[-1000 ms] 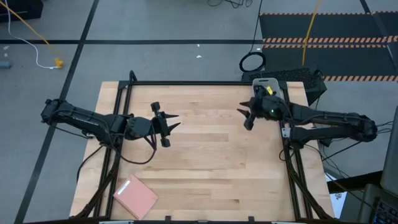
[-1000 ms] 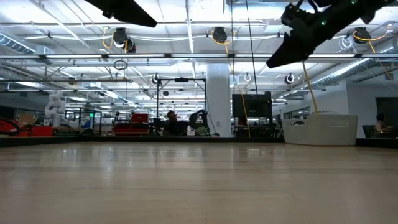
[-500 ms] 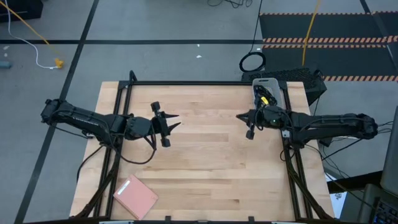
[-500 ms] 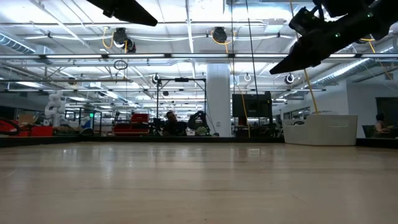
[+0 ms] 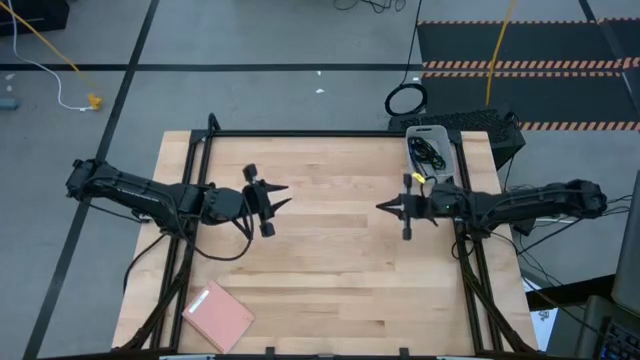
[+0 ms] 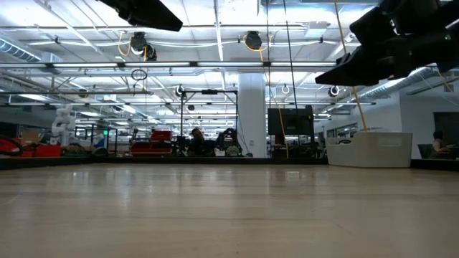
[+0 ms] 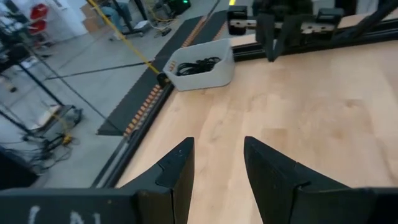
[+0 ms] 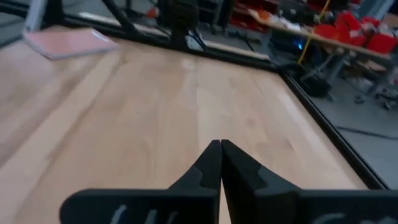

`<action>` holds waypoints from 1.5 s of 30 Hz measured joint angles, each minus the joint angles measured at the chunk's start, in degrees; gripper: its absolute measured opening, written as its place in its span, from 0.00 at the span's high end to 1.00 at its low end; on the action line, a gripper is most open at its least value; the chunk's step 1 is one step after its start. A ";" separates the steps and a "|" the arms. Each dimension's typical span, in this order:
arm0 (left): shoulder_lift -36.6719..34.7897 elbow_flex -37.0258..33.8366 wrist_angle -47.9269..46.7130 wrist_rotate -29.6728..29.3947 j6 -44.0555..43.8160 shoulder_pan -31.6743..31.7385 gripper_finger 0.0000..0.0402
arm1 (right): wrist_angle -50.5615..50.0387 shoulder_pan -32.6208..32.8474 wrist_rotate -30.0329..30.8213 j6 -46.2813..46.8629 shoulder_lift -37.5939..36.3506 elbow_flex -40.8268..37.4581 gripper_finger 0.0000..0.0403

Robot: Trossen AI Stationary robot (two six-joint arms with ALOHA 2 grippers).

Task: Pick and place USB-C Cables
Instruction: Return to Home Position

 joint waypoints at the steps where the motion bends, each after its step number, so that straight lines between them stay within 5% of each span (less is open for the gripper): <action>1: 0.00 0.00 -0.01 0.54 -0.29 0.00 0.64 | 0.92 -0.02 -0.98 -0.09 -0.45 -0.76 1.00; 22: 0.02 -0.32 0.38 4.09 0.42 0.02 0.66 | 1.79 -0.07 -2.44 1.03 -10.77 -9.21 1.00; 31: -0.21 -3.42 2.59 10.43 1.18 0.00 0.92 | 4.50 -0.07 -2.30 0.22 -12.77 -11.72 1.00; 35: -2.95 -6.49 2.89 16.13 1.03 -0.04 0.99 | 4.47 -0.07 -2.35 0.15 -13.76 -11.77 1.00; 45: -17.47 -17.63 3.07 13.32 -4.27 -0.92 0.99 | 4.28 -0.07 -2.46 1.55 -14.30 -11.88 1.00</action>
